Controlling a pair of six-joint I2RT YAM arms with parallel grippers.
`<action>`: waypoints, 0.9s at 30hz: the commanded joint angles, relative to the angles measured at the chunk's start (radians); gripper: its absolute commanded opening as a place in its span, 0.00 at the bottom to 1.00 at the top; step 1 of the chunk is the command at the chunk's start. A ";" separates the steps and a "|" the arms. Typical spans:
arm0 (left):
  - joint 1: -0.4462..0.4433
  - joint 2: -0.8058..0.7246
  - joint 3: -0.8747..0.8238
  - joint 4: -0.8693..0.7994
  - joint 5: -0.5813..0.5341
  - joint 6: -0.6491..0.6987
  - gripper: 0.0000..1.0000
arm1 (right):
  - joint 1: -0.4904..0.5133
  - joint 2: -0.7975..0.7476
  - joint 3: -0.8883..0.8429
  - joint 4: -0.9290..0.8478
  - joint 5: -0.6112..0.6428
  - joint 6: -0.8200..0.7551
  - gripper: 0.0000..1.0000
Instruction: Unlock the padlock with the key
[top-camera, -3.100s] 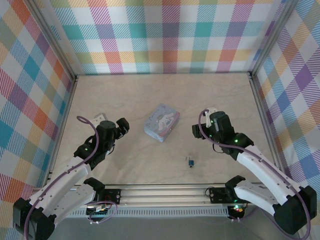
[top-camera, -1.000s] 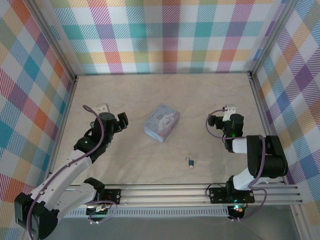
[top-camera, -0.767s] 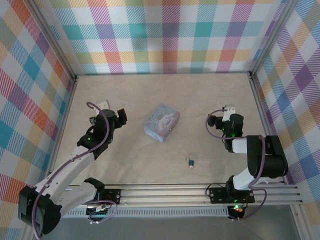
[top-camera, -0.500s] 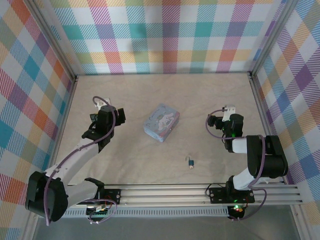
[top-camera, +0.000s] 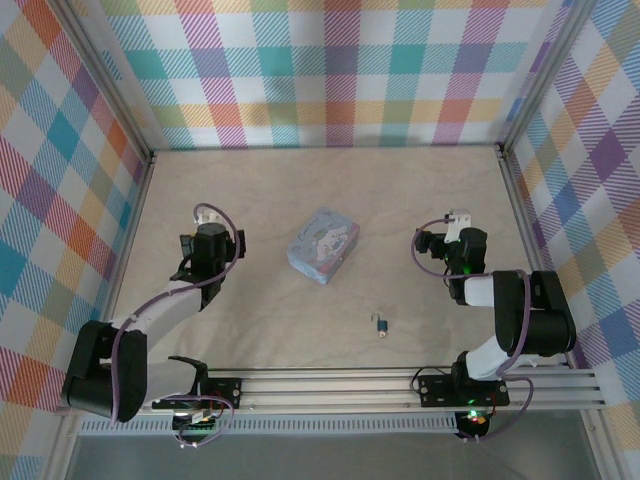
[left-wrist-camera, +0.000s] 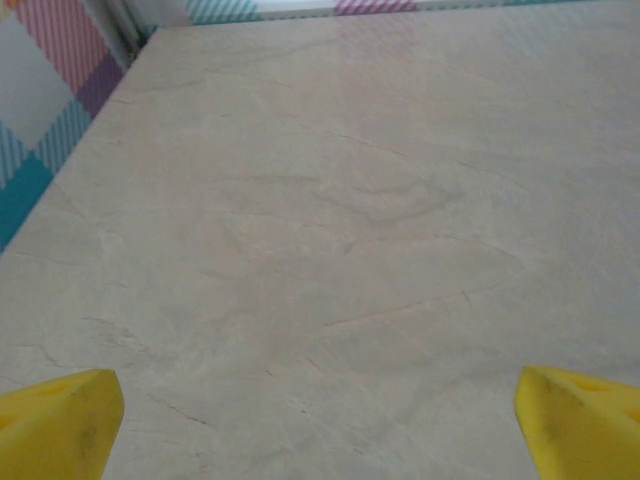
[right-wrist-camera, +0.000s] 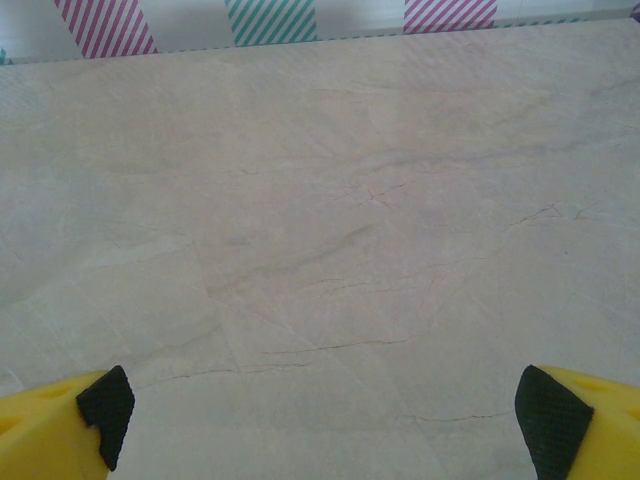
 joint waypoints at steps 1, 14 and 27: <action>0.021 0.024 -0.022 0.158 0.072 0.057 1.00 | 0.003 -0.006 0.006 0.003 -0.020 0.008 1.00; 0.036 0.160 -0.154 0.511 0.124 0.079 1.00 | 0.003 -0.006 0.006 0.004 -0.019 0.008 1.00; 0.074 0.248 -0.250 0.751 0.206 0.067 1.00 | 0.003 -0.006 0.006 0.004 -0.018 0.007 1.00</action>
